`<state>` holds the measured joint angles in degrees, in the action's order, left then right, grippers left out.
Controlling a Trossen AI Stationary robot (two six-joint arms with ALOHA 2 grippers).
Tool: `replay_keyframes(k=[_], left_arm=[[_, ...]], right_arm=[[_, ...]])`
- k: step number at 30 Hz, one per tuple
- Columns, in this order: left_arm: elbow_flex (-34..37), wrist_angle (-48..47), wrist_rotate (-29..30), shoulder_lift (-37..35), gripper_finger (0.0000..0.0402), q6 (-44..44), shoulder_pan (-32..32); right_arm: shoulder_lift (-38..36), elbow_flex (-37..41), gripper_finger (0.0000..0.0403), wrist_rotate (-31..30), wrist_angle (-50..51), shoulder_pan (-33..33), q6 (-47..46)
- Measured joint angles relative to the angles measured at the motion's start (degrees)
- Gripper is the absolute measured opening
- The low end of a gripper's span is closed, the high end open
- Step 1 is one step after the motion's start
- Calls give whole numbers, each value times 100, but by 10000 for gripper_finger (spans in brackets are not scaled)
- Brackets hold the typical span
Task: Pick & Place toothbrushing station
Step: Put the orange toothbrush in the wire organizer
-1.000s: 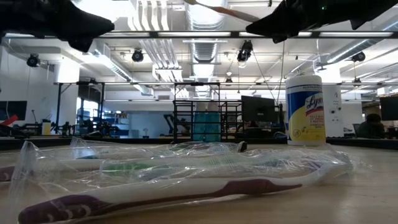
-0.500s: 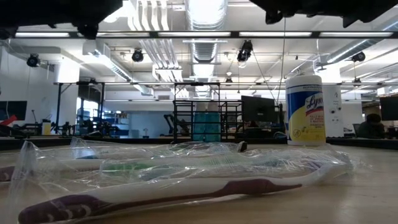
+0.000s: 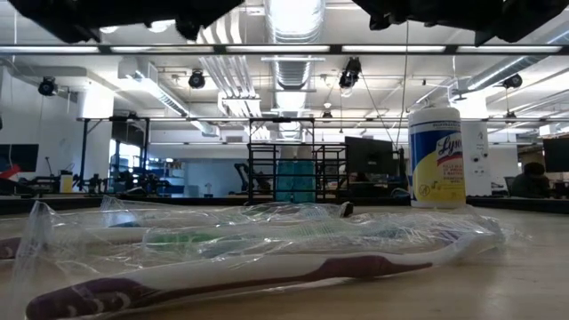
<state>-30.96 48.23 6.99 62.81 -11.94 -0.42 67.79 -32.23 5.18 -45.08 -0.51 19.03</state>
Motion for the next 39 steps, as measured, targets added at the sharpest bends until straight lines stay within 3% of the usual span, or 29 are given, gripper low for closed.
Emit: replay_keyframes(k=[5, 11, 19, 33, 39], left_arm=[[-449, 196, -483, 549, 227, 210, 289], [-1072, 219, -1457, 1174, 229, 526, 512], [-1735, 509, -2130, 1801, 229, 644, 513], [-2265, 774, -2453, 2252, 226, 781, 512], [-2341, 805, -2554, 2274, 191, 793, 511]], right_arm=[[70, 0, 13, 101, -112, 0, 84], [63, 0, 13, 93, -140, -2, 90], [59, 0, 13, 87, -133, -2, 114], [57, 0, 13, -89, -86, -32, 104], [55, 18, 13, -90, -55, -39, 98]])
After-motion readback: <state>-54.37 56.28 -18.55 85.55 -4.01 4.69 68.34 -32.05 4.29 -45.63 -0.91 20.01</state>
